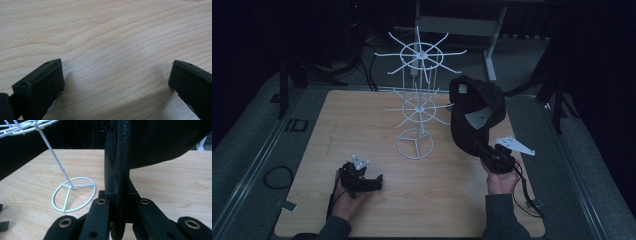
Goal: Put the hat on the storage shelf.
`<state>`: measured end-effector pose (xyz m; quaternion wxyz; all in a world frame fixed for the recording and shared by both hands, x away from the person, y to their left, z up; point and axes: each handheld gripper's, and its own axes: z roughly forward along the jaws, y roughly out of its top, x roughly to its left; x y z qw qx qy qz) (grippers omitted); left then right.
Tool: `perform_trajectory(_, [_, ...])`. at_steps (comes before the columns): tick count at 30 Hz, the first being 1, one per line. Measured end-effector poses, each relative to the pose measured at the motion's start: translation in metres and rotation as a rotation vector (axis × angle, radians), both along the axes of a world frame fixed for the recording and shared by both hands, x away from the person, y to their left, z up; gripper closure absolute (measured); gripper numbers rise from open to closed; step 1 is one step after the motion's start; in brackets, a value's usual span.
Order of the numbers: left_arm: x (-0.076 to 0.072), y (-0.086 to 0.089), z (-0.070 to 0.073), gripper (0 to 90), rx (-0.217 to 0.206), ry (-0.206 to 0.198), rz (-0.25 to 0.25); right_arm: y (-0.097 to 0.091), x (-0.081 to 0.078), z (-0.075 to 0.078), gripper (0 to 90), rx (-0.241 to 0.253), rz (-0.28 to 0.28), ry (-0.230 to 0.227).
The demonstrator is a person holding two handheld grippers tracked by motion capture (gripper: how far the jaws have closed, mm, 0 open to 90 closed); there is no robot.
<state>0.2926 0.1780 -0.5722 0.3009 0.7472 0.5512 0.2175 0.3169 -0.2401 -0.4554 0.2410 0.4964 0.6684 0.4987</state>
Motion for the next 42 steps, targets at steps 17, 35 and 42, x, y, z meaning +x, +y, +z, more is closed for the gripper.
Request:
perform_trajectory(17, [0.0,0.0,0.0,0.1,0.0,0.0,0.0,0.001,0.003,0.008,86.6,-0.022,0.002,-0.023])
perform_trajectory(35, [0.0,0.0,0.0,0.1,-0.001,0.0,0.001,-0.001,0.003,0.023,86.5,-0.043,0.003,-0.059])
perform_trajectory(42, [0.0,0.0,0.0,0.1,-0.001,0.0,0.0,-0.004,0.002,0.03,86.6,-0.045,-0.004,-0.073])
